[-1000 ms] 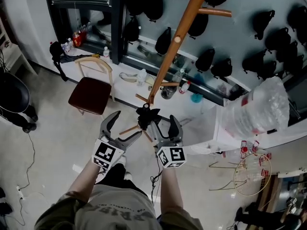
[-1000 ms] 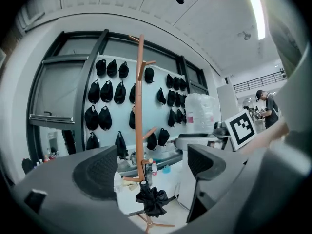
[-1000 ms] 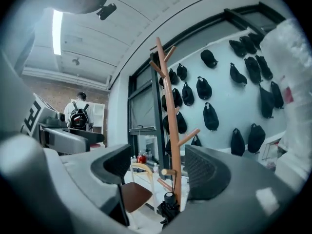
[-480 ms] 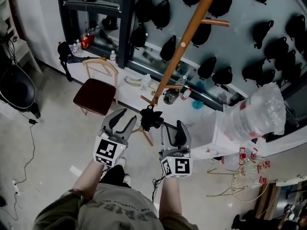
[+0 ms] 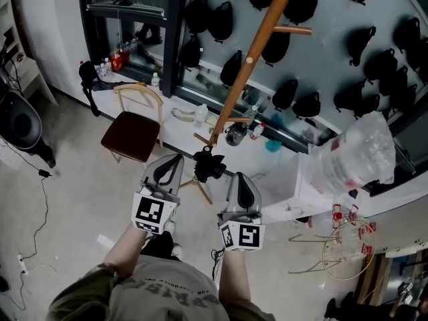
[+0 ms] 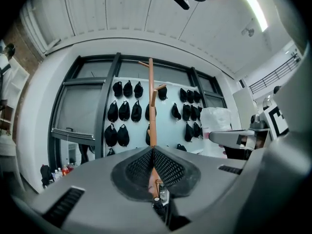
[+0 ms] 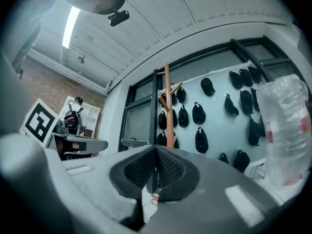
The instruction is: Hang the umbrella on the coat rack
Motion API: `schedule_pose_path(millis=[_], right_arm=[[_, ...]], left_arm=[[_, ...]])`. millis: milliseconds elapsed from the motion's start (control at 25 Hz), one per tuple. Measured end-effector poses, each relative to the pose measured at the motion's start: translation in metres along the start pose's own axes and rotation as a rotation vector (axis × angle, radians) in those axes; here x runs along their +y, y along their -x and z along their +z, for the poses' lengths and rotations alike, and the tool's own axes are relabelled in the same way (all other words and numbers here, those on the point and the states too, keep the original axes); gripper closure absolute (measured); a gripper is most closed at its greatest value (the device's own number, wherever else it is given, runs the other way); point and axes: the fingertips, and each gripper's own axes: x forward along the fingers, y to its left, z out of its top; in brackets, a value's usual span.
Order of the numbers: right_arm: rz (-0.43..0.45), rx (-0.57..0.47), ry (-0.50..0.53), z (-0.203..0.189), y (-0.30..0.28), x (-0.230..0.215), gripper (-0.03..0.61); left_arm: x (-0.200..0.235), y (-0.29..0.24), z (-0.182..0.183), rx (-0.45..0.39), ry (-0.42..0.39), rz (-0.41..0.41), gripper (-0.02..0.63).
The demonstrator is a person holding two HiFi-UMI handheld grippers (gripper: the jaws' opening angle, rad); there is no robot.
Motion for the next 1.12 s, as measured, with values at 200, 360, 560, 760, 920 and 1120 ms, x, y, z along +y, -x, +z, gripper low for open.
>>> schedule_pose_path(millis=[200,360,560,760,920,1120], right_arm=[[-0.009,-0.029,-0.006,0.014,0.003,-0.002,0.578],[-0.008,-0.043,-0.007,0.017,0.003,-0.002,0.578],[-0.015,-0.056,0.007,0.023,0.000,-0.003,0.578],[-0.068,-0.038,0.075,0.025,-0.002,-0.009,0.580],[-0.063,-0.039,0.078,0.026,-0.004,-0.011,0.580],[-0.067,-0.032,0.094,0.027,-0.008,-0.015,0.580]], left_arm=[[-0.001,0.000,0.009,-0.032,-0.003,0.004,0.603],[0.000,-0.001,0.014,-0.047,-0.010,0.004,0.603],[-0.002,-0.002,0.017,-0.053,-0.015,-0.008,0.603],[-0.003,-0.006,0.016,-0.051,-0.022,-0.017,0.603],[-0.005,-0.009,0.016,-0.056,-0.013,-0.035,0.603],[-0.003,-0.017,0.015,-0.052,-0.015,-0.038,0.603]])
